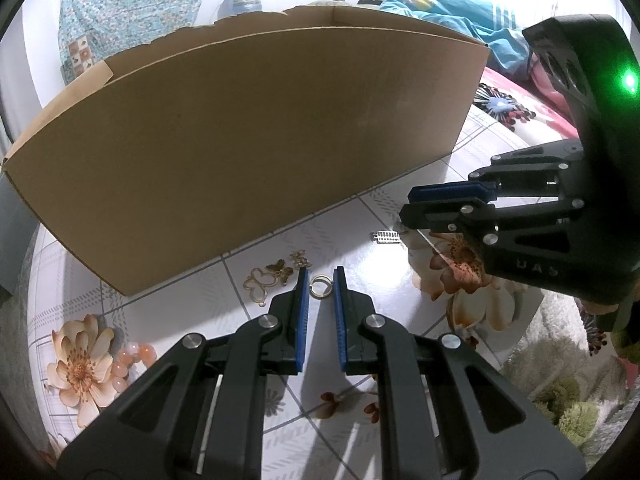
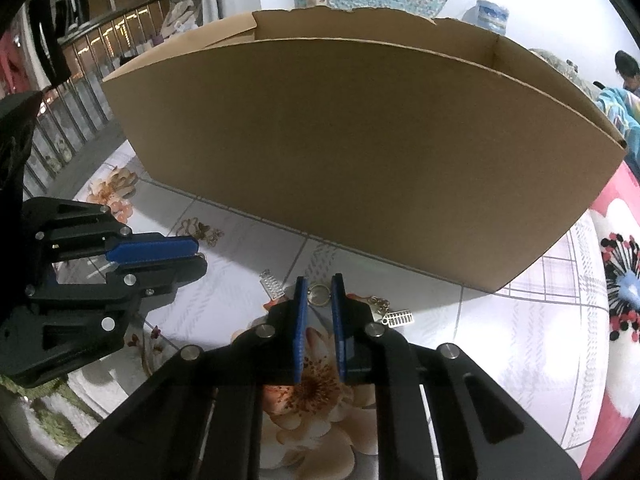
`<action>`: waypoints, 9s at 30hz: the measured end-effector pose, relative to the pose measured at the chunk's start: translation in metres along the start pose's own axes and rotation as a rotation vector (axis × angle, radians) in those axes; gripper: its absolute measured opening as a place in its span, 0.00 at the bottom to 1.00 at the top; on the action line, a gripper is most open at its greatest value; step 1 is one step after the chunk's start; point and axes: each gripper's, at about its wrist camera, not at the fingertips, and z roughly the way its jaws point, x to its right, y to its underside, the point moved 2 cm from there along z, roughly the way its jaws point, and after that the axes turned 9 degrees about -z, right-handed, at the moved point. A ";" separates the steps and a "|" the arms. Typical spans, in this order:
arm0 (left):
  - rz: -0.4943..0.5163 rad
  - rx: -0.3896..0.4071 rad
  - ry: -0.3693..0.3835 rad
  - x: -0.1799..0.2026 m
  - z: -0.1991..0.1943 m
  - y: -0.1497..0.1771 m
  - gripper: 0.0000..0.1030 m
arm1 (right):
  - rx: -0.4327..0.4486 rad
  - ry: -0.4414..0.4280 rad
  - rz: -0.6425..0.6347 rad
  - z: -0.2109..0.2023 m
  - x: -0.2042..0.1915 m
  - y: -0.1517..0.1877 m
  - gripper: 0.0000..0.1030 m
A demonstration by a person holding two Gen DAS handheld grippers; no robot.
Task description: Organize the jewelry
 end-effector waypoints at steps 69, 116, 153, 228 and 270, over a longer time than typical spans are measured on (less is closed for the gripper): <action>-0.184 0.214 0.154 -0.056 -0.096 -0.098 0.21 | 0.452 -0.310 0.157 -0.130 0.074 -0.053 0.23; -0.025 -0.060 -0.034 -0.034 0.003 -0.011 0.00 | 0.155 -0.436 0.283 -0.021 0.016 0.016 0.22; -0.168 -0.006 0.068 -0.051 -0.025 0.021 0.19 | 0.081 -0.390 0.148 -0.005 -0.014 -0.007 0.22; -0.102 0.096 -0.060 -0.069 -0.058 0.039 0.04 | -0.013 -0.354 -0.452 0.033 -0.089 -0.044 0.16; -0.101 0.087 -0.067 -0.063 -0.056 0.039 0.04 | -0.002 -0.361 -0.415 0.027 -0.081 -0.041 0.00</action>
